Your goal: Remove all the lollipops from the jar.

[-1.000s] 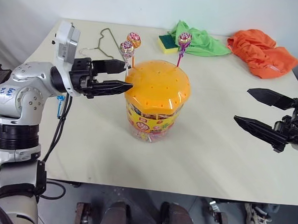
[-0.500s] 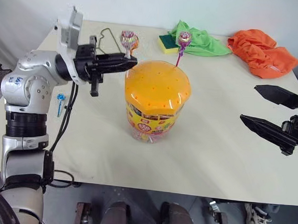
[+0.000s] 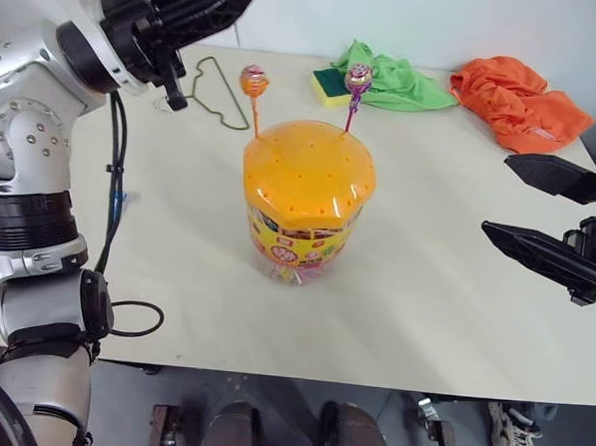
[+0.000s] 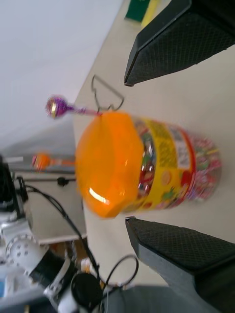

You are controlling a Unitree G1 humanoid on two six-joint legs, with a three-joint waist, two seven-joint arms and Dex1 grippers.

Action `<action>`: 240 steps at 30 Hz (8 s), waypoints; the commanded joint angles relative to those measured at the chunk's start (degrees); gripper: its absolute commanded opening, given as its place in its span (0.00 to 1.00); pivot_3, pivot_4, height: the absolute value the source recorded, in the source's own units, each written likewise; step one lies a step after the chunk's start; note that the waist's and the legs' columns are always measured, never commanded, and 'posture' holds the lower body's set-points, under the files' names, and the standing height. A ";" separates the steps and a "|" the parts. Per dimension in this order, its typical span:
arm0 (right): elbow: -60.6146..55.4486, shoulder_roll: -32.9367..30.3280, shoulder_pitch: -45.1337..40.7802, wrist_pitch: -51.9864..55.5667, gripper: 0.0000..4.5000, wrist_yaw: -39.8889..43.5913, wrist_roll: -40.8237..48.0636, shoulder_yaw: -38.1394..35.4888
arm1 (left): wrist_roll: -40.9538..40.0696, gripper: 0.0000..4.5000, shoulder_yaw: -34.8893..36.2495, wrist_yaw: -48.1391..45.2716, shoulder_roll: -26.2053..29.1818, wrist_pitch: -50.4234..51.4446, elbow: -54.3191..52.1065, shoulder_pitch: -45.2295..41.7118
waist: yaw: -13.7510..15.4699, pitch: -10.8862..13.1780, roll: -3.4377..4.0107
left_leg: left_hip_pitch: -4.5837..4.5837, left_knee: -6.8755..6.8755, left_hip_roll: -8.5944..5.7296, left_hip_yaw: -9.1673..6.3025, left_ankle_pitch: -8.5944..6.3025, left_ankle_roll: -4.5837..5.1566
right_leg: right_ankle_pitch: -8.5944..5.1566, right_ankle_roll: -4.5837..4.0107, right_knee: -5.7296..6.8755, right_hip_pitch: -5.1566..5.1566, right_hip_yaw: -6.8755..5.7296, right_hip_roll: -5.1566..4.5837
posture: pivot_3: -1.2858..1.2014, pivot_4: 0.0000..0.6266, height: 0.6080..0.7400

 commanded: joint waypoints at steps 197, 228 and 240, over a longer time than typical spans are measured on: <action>43.88 21.49 -63.79 -0.33 0.00 4.09 -36.21 30.22 | -2.13 1.00 3.19 -32.92 6.16 -13.07 9.46 18.35 | -3.05 -0.05 -0.20 | -0.03 -0.08 -0.01 0.02 -0.01 0.00 | 0.00 -0.01 0.42 -0.26 -0.02 -0.04 | 0.52 0.24 1.00; 38.56 4.26 -16.45 25.47 0.00 -19.67 -50.13 25.95 | -3.20 1.00 4.25 -35.19 8.58 -12.36 11.89 16.90 | -1.65 -0.04 -0.16 | 0.00 -0.07 0.00 0.41 -0.07 0.12 | -0.01 0.00 0.26 -0.28 0.18 -0.10 | 0.52 0.24 1.00; 24.36 4.08 -11.55 23.74 0.94 -17.25 -44.63 14.89 | -1.40 1.00 3.41 -31.50 8.41 -11.47 13.53 16.34 | -1.48 -0.04 -0.16 | 0.01 -0.06 0.00 0.45 -0.07 0.12 | -0.01 0.00 0.26 -0.28 0.22 -0.09 | 0.52 0.24 1.00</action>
